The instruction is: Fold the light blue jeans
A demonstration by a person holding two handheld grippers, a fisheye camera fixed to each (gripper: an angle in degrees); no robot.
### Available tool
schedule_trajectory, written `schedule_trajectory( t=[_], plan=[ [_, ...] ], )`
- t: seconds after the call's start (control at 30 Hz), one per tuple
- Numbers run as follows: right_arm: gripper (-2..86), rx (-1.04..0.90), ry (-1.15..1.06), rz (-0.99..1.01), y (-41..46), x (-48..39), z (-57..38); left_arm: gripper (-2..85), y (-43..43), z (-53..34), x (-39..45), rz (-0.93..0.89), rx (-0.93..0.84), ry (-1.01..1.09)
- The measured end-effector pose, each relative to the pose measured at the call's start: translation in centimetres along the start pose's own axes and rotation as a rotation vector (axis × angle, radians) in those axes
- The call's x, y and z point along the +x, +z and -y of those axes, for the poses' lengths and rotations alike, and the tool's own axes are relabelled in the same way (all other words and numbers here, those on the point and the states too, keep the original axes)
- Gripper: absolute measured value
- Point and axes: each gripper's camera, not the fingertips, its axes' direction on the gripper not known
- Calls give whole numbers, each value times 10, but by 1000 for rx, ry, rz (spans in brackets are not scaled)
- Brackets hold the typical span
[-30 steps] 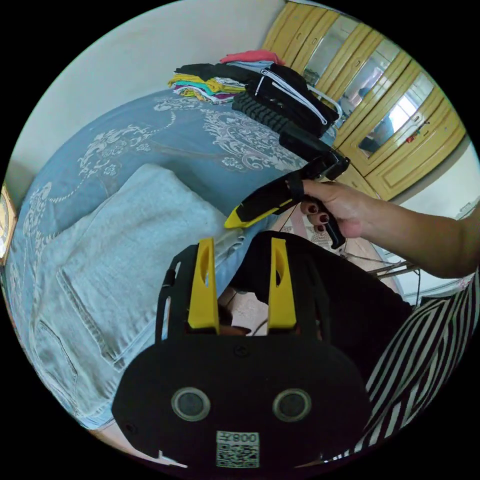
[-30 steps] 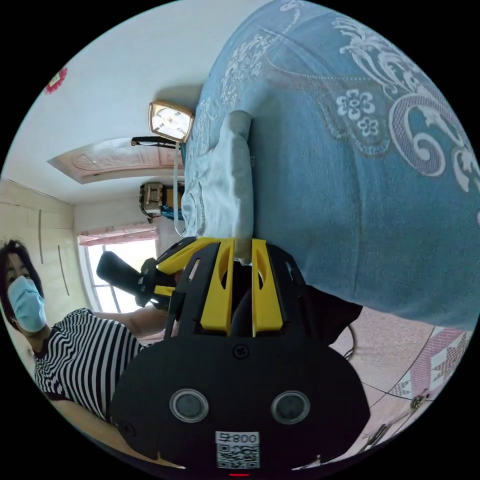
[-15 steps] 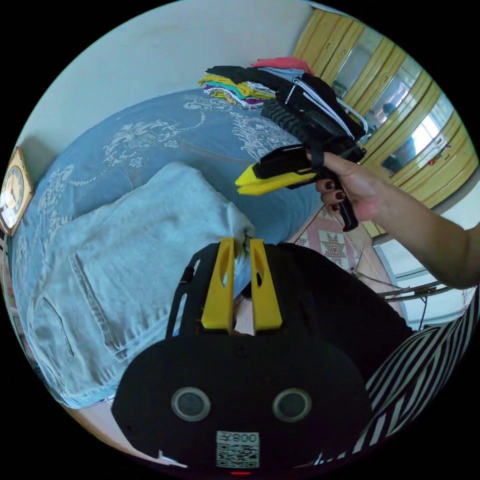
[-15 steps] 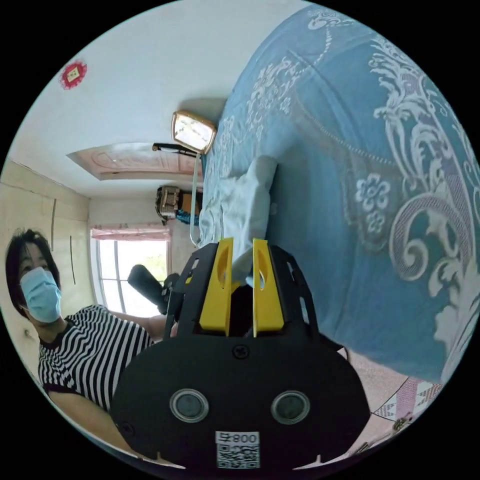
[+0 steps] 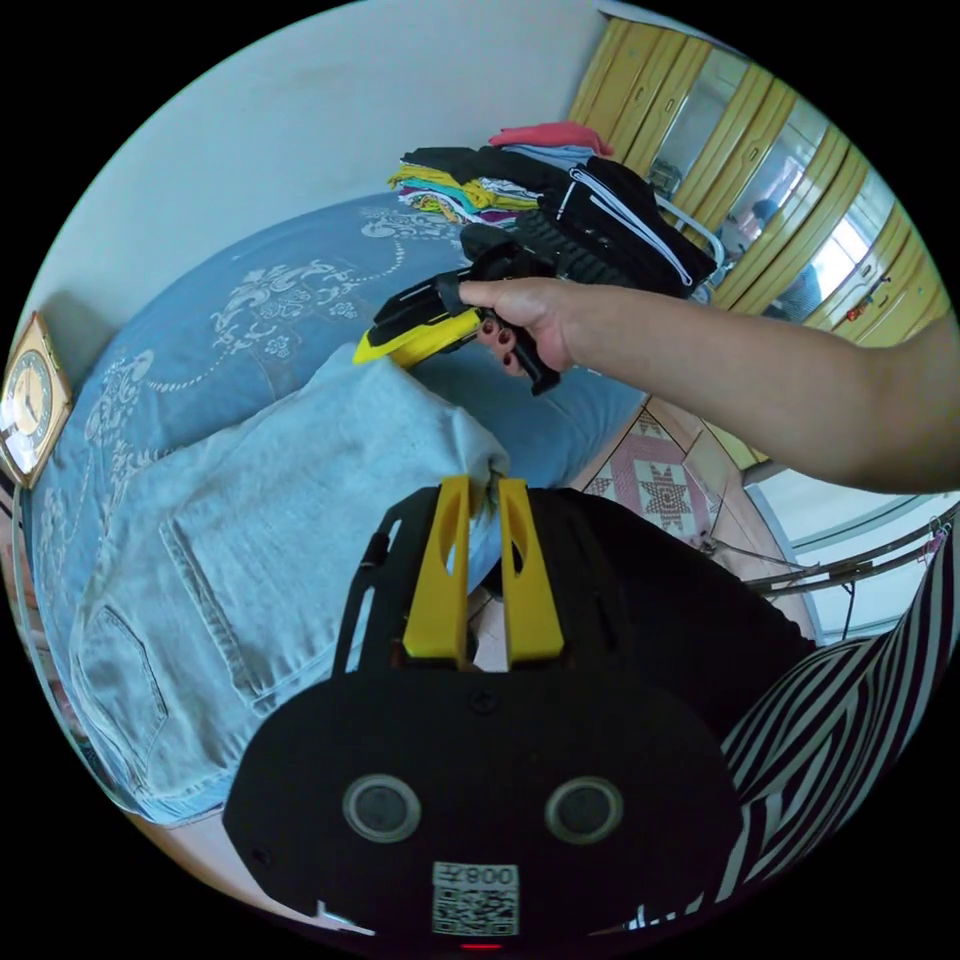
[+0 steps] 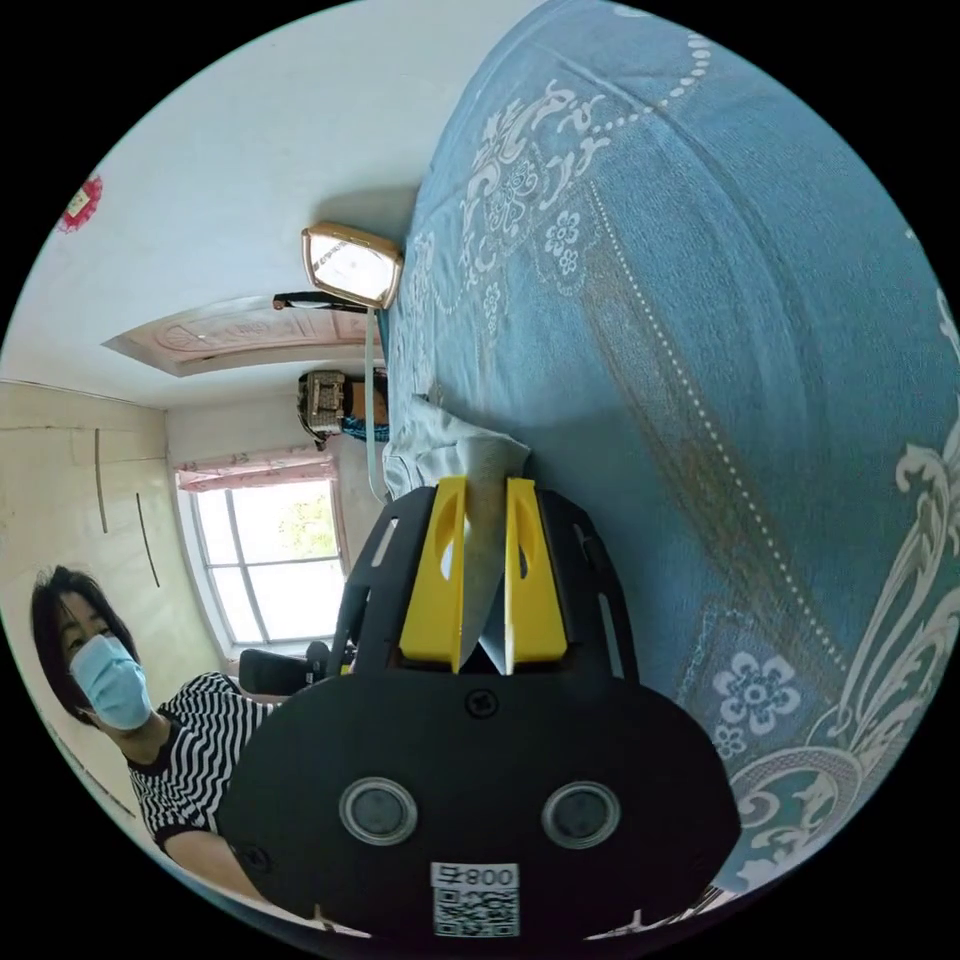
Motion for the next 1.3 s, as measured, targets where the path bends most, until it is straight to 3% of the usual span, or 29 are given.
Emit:
schedule_trajectory(
  t=[0.43,0.67,1.07,1.3],
  plan=[
    [30,148,17,27,-25,-26,-67,36,-36,-35,22,-77,15,142],
    [29,191,39,54,11,-57,-81,38,-64,-84,-32,-270,80,7],
    [29,72,-290,166,189,-247,-9,38,-192,-243,-219,-471,532,-340],
    [31,-45,-351,122,356,-336,44,39,-234,-338,-307,-394,629,-465]
  ],
)
